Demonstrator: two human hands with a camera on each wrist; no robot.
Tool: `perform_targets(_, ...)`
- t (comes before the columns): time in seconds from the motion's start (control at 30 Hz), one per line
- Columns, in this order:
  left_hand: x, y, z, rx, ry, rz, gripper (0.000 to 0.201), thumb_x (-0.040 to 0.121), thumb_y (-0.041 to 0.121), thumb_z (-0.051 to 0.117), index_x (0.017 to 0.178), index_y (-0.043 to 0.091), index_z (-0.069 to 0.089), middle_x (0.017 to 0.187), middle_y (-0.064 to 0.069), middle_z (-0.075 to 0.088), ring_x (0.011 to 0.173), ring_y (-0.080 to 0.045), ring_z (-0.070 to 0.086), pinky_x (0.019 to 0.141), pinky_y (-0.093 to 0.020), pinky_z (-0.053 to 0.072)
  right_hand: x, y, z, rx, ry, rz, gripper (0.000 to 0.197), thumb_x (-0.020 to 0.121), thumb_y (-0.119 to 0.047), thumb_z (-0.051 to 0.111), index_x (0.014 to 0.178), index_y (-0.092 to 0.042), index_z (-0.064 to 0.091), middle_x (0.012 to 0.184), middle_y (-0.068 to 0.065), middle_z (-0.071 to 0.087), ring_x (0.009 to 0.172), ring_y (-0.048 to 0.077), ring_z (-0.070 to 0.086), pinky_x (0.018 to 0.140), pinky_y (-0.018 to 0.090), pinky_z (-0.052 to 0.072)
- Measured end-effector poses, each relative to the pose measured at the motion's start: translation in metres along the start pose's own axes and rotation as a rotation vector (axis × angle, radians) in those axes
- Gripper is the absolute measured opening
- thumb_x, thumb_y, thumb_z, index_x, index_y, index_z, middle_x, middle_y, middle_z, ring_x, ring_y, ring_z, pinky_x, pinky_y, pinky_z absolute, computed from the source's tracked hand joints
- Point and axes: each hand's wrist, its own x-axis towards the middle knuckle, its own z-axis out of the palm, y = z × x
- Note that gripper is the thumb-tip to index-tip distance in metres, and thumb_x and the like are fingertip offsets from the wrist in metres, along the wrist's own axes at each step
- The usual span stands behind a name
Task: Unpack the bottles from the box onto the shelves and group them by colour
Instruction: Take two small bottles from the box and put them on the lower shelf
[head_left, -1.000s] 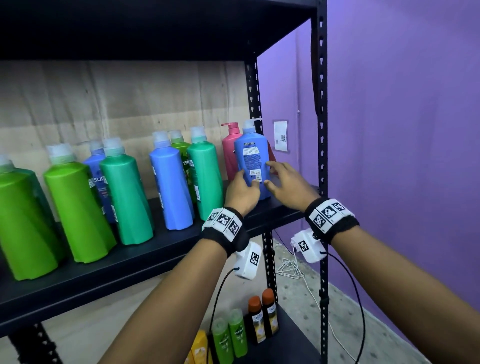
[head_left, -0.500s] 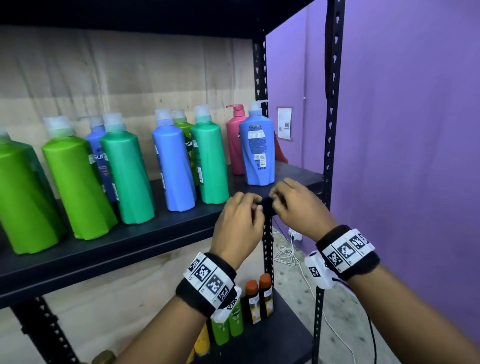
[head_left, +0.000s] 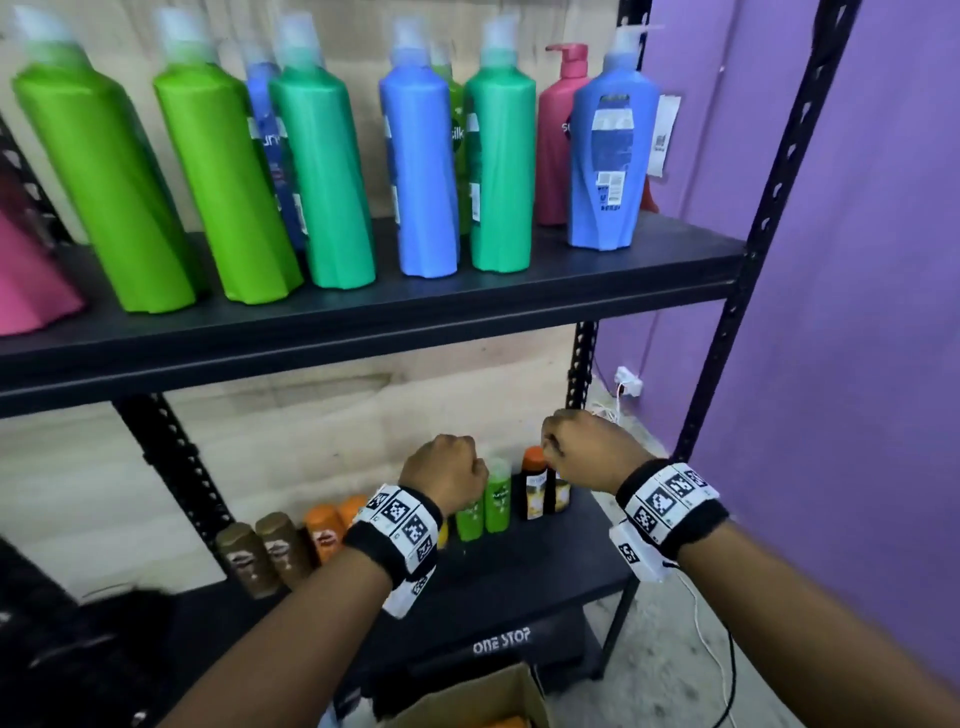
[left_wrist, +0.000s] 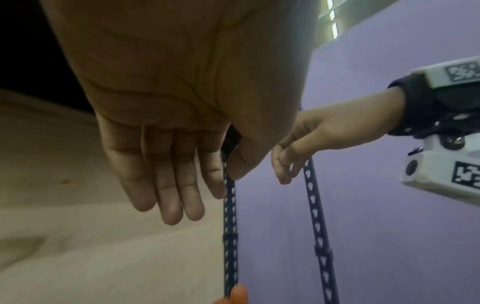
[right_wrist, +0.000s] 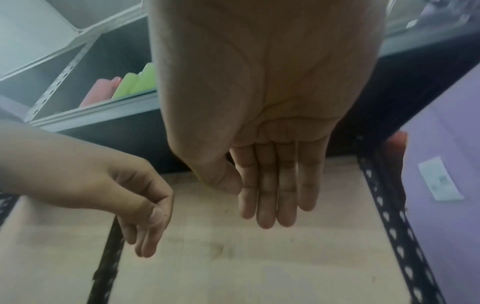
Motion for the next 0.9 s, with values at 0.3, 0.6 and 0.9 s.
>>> perform_targets(0.3, -0.065, -0.073, 0.09, 0.009, -0.242, -0.193, 0.041, 0.1, 0.038, 0.043, 0.11, 0.006, 0.065, 0.117, -0.019, 0.066, 0.105, -0.038, 0.064, 0.079, -0.039, 0.049, -0.026, -0.042, 0.114, 0.089, -0.353, -0.086, 0.023, 0.093, -0.029, 0.05, 0.079, -0.014, 0.059, 0.092, 0.007, 0.062, 0.085, 0.031, 0.061, 0.078, 0.049, 0.054)
perform_targets(0.6, -0.145, -0.106, 0.159, -0.065, -0.461, -0.395, 0.038, 0.101, 0.041, 0.043, 0.11, 0.01, 0.063, 0.119, -0.015, 0.065, 0.106, -0.036, 0.064, 0.089, -0.044, 0.055, -0.072, -0.09, 0.198, 0.188, -0.599, -0.103, 0.018, 0.096, -0.026, 0.051, 0.091, -0.017, 0.065, 0.109, 0.006, 0.064, 0.101, 0.029, 0.062, 0.086, 0.039, 0.053)
perform_targets(0.9, -0.218, -0.15, 0.214, -0.087, -0.61, -0.411, 0.046, 0.102, 0.039, 0.04, 0.12, 0.003, 0.061, 0.122, -0.02, 0.064, 0.107, -0.038, 0.065, 0.083, -0.04, 0.053, -0.101, -0.133, 0.254, 0.156, -0.788, -0.042, 0.029, 0.098, -0.027, 0.043, 0.085, -0.012, 0.065, 0.093, 0.011, 0.07, 0.083, 0.028, 0.065, 0.075, 0.036, 0.054)
